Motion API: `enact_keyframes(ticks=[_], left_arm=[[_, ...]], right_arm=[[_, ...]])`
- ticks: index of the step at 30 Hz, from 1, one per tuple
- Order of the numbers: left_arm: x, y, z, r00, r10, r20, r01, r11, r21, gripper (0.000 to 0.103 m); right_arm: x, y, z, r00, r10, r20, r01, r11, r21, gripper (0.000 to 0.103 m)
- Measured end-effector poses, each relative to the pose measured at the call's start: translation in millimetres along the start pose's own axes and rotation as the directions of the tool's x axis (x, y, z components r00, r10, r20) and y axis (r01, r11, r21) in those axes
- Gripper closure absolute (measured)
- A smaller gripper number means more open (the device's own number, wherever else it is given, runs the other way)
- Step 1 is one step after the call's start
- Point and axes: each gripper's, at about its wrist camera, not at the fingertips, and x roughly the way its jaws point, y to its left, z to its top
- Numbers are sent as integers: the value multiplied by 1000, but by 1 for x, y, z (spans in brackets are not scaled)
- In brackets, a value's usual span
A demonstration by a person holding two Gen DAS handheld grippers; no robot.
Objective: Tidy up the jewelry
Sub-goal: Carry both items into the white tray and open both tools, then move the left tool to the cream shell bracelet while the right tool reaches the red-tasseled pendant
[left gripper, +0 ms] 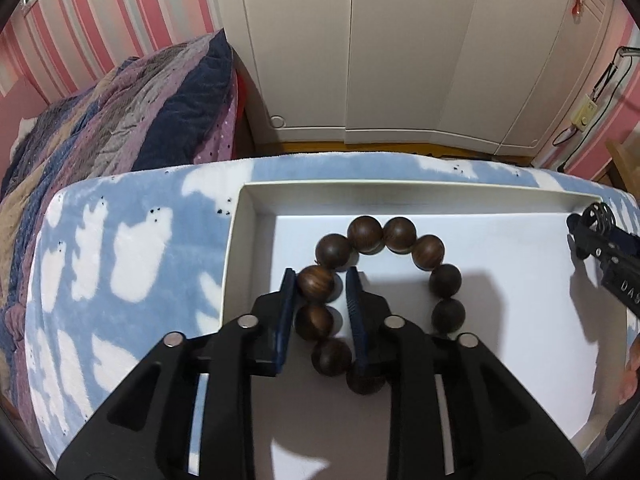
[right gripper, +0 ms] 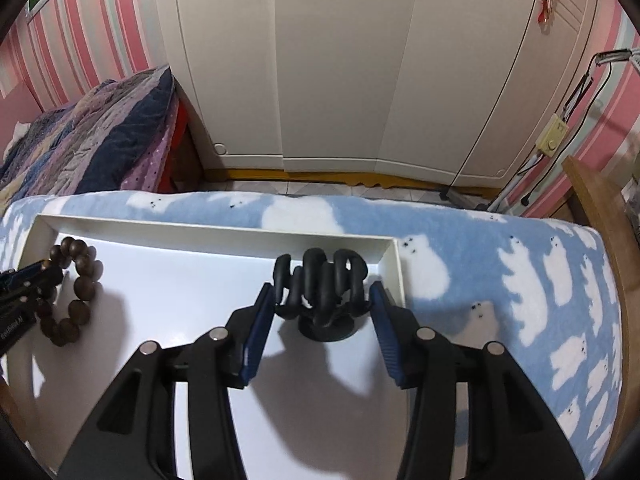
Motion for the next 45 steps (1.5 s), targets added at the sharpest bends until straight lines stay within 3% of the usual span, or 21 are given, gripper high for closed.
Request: enact_keyframes(ticks=[4,6,9,11,14,16,19,22,27,37,45], left_arm=[[-18,-3,-3,999,-12,30,12,1000,14,60],[-31,-3,-9,999,-16,47,15,1000,21,51],[-52,-9,-12,997,-36,64,34,999,31,42],[-70,-10,-18,995,-54,82,52,998,30,28],[-96,-7,-29,991,-64,117,62,998,20,21],[-119,-6,-40,986,-65,151,62,998,29,15],[-154,-5,-60,972,-49,230,43,999,30,3],[-188,-4,-83,958,-45,282,39,999,28,3],[-227,7,-121,954,-50,294,48,999,14,3],[-263,-1,-212,961,-58,271,57,998,14,3],[-270,-26,-255,972,-105,209,97,994,49,3]], right_arm=[[-7,-6,1,1000,28,-3,-28,999,20,52],[-16,-9,1,999,46,6,-46,998,33,43],[-33,-16,0,997,72,29,-73,997,41,39],[-48,-20,-2,995,86,44,-88,995,48,38],[-69,-26,-7,993,102,63,-105,993,54,36],[-92,-31,-17,992,93,84,-97,994,48,17],[-128,-41,-41,989,71,132,-76,997,29,13],[-155,-49,-65,989,65,136,-67,998,10,13],[-194,-74,-115,986,94,135,-98,995,23,13],[-241,-91,-188,984,97,151,-96,995,-12,13],[-261,-87,-226,987,97,132,-88,993,-77,13]])
